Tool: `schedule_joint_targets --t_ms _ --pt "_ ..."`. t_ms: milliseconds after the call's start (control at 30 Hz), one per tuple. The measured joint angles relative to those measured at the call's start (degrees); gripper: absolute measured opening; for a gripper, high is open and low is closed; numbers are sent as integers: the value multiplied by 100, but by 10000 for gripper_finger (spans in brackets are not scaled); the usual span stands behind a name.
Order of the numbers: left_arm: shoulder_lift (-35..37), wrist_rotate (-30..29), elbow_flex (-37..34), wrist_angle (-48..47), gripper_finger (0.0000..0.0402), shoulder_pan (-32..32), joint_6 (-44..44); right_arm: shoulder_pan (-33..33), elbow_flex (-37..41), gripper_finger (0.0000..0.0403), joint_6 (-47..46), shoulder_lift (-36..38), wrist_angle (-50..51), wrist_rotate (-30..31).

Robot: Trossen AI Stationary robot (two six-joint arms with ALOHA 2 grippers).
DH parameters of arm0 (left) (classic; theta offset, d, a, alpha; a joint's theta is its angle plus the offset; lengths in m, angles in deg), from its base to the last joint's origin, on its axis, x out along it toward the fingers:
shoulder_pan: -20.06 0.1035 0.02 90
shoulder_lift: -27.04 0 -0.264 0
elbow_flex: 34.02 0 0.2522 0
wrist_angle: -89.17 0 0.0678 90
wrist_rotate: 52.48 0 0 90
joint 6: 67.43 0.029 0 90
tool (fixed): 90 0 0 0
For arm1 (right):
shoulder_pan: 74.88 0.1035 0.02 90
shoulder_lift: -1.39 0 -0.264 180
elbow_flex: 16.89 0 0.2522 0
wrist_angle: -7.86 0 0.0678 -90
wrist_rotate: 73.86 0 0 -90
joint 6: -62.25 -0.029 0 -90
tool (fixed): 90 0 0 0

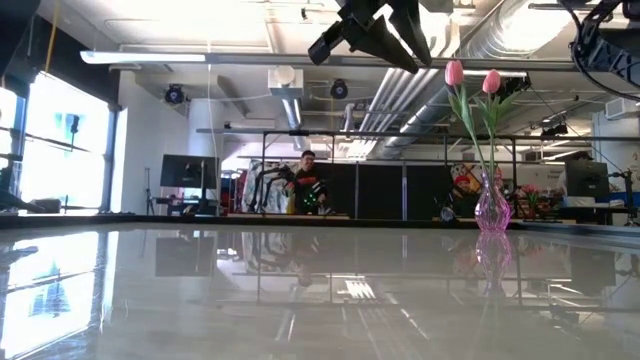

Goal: Sort flowers into vase by color
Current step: Put the pink flower into the blue vase

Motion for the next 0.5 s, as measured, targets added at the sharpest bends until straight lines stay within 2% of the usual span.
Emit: schedule_joint_targets --t_ms 100,500 --pt "0 16 0 20 60 1 60 115 0 0 -122 -134 35 197" --pt "0 159 0 33 60 -3 257 121 0 5 -747 -874 168 300"
